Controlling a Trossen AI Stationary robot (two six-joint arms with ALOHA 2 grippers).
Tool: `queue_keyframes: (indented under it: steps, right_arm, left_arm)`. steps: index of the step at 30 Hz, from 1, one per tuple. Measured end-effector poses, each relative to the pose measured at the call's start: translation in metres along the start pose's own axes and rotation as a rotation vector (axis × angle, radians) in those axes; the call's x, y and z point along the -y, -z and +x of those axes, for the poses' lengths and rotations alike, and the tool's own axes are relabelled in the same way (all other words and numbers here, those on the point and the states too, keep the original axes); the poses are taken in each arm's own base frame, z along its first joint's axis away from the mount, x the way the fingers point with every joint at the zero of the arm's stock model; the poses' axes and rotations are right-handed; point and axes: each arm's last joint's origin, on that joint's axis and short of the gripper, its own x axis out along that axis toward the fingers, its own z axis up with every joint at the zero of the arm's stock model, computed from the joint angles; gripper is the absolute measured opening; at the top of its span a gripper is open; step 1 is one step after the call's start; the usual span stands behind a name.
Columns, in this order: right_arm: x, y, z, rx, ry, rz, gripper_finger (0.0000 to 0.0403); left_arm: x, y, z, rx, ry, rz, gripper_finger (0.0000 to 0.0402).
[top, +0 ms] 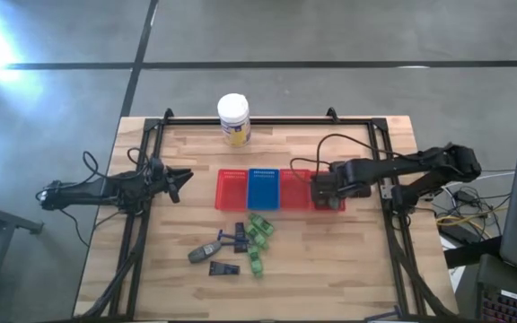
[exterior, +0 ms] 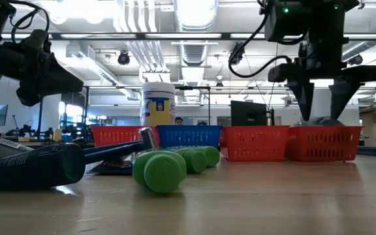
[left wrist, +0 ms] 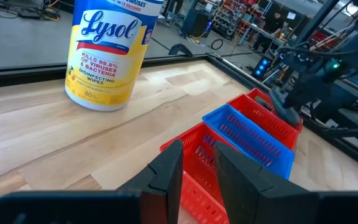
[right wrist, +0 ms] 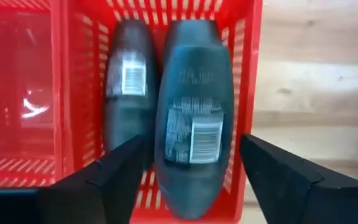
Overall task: Pick & Place Travel size toiletries
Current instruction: Put the deodorant into the right red bin
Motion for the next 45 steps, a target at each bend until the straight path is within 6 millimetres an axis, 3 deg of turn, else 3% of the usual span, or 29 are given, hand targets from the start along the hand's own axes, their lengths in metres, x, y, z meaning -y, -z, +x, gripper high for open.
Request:
queue_keyframes:
  steps: [10,18,21,33,35,39,45]
  right_arm:
    - [-0.015,0.001,-0.025,0.094,-0.102,-0.074,0.033]
    - [-0.052,0.018,-0.07,0.186,-0.471,-0.325,0.0354]
    - [-0.057,0.023,-0.08,0.191,-0.539,-0.341,0.0349]
    - [-0.056,0.034,-0.076,0.133,-0.55,-0.23,0.0313]
    - [-0.056,0.038,-0.077,0.127,-0.561,-0.23,0.0307]
    - [-0.057,0.046,-0.08,0.115,-0.597,-0.238,0.0295]
    - [-0.056,0.055,-0.083,0.107,-0.619,-0.249,0.028]
  left_arm:
    - [0.0,0.0,0.0,0.0,0.0,0.0,0.0097]
    - [0.0,0.0,0.0,0.0,0.0,0.0,0.0097]
    - [0.0,0.0,0.0,0.0,0.0,0.0,0.0097]
    - [0.0,0.0,0.0,0.001,0.0,-0.003,0.0097]
    - [0.001,-0.001,0.0,0.005,0.024,-0.138,0.0097]
    - [0.008,-0.004,-0.001,-0.079,0.172,-0.67,0.0097]
    - [0.012,-0.006,-0.001,-0.124,0.238,-0.792,0.0097]
